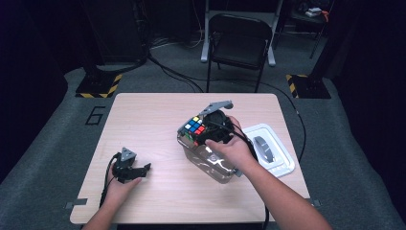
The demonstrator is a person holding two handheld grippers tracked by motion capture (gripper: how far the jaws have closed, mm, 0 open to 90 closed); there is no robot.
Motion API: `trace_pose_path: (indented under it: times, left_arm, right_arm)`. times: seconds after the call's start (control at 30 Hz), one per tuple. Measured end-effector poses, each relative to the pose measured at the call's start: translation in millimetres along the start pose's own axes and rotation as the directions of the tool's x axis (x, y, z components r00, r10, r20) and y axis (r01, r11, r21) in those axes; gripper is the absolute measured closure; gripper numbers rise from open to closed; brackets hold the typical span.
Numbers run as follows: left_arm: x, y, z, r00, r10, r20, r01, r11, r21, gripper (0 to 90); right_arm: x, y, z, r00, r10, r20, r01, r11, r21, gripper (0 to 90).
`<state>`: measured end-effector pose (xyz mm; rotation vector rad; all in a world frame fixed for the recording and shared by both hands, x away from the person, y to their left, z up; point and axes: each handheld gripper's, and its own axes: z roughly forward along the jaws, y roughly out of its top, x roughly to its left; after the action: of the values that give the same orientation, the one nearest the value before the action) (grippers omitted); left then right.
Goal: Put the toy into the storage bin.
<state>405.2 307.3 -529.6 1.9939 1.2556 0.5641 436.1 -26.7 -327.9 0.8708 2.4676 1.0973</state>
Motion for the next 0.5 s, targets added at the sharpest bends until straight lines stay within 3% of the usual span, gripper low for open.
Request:
trace_pose_path:
  times: [0.5]
  left_arm:
    - [0.1, 0.0, 0.0, 1.0, 0.001, 0.0, -0.001, 1.0, 0.001, 22.8]
  right_arm:
    - [-25.7, -4.9, 9.4, 0.9996, 0.025, 0.015, -0.025, 1.0, 0.001, 33.9]
